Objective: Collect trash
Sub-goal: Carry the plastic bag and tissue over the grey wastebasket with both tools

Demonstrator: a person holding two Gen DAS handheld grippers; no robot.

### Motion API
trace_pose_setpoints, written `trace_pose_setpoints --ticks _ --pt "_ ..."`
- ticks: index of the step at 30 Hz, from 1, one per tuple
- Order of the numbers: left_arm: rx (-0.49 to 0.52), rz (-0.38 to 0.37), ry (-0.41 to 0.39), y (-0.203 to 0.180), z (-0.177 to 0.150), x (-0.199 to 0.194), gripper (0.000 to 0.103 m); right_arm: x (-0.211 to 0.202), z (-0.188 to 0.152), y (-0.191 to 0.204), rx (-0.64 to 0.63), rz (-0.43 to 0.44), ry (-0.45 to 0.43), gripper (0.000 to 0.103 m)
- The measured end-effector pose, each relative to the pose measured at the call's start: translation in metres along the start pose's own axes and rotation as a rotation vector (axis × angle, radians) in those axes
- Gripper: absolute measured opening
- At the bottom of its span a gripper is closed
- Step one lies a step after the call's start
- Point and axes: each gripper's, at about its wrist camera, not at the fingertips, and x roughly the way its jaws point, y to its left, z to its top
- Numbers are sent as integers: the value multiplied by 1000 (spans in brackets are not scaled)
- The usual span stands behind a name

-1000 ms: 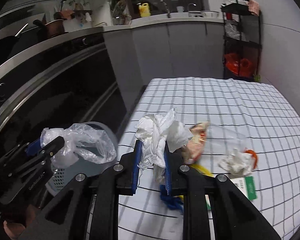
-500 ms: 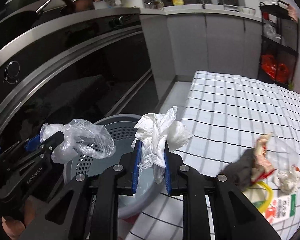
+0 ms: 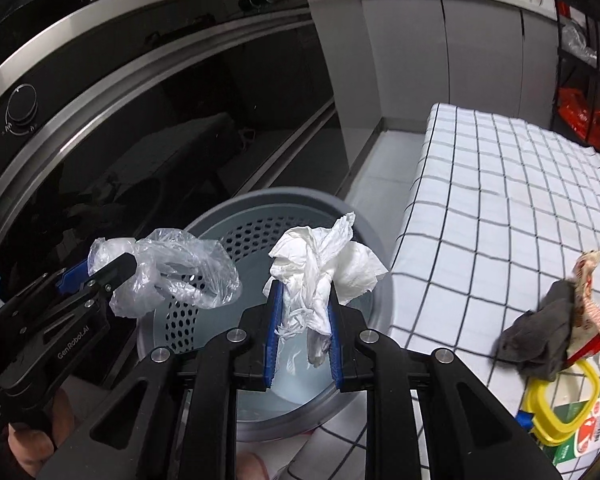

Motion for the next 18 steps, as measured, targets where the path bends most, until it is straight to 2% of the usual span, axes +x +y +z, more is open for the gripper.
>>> trace_pose_setpoints --ticks 8,18 --pt "-7 -23 50 6 -5 10 36 21 -7 7 -11 35 53 20" --pt "3 -32 78 5 -8 17 37 25 -7 6 -6 55 67 20"
